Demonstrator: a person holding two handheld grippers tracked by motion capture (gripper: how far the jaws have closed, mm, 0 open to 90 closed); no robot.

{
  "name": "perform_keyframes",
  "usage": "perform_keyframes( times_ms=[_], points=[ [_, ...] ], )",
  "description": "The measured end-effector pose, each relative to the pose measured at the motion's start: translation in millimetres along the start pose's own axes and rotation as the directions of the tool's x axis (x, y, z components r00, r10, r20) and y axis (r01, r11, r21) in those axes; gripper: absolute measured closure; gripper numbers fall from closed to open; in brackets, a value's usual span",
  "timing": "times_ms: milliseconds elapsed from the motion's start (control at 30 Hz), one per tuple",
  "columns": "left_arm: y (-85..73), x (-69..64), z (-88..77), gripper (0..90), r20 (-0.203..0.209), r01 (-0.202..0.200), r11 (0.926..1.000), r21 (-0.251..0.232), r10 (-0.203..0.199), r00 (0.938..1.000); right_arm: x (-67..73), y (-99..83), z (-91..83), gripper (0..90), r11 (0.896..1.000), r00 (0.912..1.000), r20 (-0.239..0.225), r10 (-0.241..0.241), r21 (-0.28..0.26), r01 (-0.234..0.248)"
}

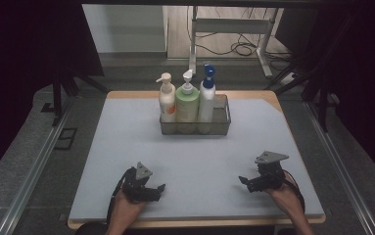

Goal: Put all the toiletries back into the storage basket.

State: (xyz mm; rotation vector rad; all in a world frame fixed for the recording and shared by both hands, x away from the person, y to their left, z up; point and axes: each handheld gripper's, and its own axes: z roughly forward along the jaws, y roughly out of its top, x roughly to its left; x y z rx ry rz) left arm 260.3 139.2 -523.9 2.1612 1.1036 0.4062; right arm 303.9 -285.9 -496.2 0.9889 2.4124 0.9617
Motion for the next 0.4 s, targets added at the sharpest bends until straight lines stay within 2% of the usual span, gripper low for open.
perform_keyframes(
  times_ms=[400],
  points=[
    [0.1, 0.1, 0.2, 11.7, 0.002, 0.002, 1.0, -0.001, -0.002, 1.0, -2.5, -23.9, 11.6, 0.0, 0.998, 0.9982, -0.021, 0.056, 0.023, -0.056]
  ],
)
